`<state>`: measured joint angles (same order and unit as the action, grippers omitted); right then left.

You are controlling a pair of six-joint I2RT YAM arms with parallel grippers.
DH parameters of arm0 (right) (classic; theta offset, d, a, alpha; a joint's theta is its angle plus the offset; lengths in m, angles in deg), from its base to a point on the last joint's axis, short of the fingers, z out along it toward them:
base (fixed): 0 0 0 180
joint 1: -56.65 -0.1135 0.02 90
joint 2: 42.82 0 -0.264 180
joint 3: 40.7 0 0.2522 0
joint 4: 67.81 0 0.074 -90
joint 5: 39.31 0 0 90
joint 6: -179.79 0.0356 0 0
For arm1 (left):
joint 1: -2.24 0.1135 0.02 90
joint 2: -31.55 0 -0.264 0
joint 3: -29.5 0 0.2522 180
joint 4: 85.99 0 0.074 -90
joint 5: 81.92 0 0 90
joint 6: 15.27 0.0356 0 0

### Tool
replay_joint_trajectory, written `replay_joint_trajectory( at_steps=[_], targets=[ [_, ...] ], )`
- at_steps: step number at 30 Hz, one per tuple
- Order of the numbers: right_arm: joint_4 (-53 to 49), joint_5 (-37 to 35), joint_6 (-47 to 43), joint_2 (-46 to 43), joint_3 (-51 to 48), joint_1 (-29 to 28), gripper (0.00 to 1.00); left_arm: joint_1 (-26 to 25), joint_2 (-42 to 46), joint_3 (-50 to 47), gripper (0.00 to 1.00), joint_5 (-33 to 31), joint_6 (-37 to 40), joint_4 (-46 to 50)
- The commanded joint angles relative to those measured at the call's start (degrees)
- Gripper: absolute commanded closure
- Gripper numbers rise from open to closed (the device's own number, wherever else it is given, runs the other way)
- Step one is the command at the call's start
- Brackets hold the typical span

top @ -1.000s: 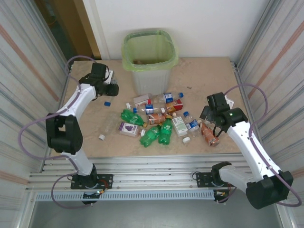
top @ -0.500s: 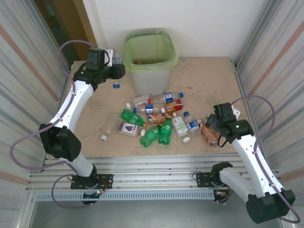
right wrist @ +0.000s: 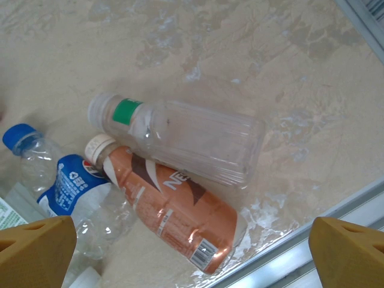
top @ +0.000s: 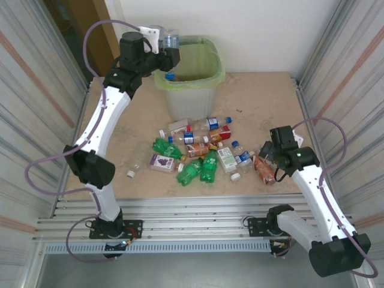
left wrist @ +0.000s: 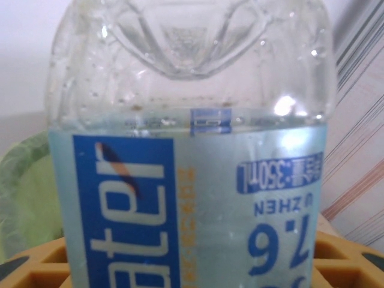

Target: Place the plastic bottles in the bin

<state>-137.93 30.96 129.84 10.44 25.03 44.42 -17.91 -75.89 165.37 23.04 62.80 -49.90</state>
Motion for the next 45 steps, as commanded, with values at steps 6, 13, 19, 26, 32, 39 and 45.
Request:
replay_joint_trajectory(
  at_steps=[6,13,19,26,32,39,45],
  targets=[
    [-2.12,3.06,0.89,1.67,1.47,1.45,0.02,-0.24,-12.25,14.61,0.45,4.51,0.82,0.09],
    [-3.36,7.78,0.94,2.6,0.0,5.05,0.02,-0.69,-19.0,17.67,0.45,4.13,4.31,0.17],
    [-3.48,10.77,1.46,1.7,-2.53,5.39,0.02,-0.93,-21.41,17.71,0.41,2.6,8.24,0.21],
    [-1.42,14.81,2.24,0.71,-5.97,5.46,0.02,-1.35,-22.54,17.48,0.29,1.37,11.54,1.99],
    [-0.83,13.39,2.24,0.83,-7.42,5.67,0.02,-1.74,-22.0,17.34,0.17,1.08,13.14,3.52],
    [-0.36,11.19,2.18,1.04,-6.3,7.47,0.02,-2.57,-18.09,16.85,0.08,0.82,14.36,3.83],
    [-2.7,4.18,0.74,4.25,-2.22,8.08,0.02,-3.8,-11.96,14.07,0.01,0.86,16.16,3.84]
  ],
)
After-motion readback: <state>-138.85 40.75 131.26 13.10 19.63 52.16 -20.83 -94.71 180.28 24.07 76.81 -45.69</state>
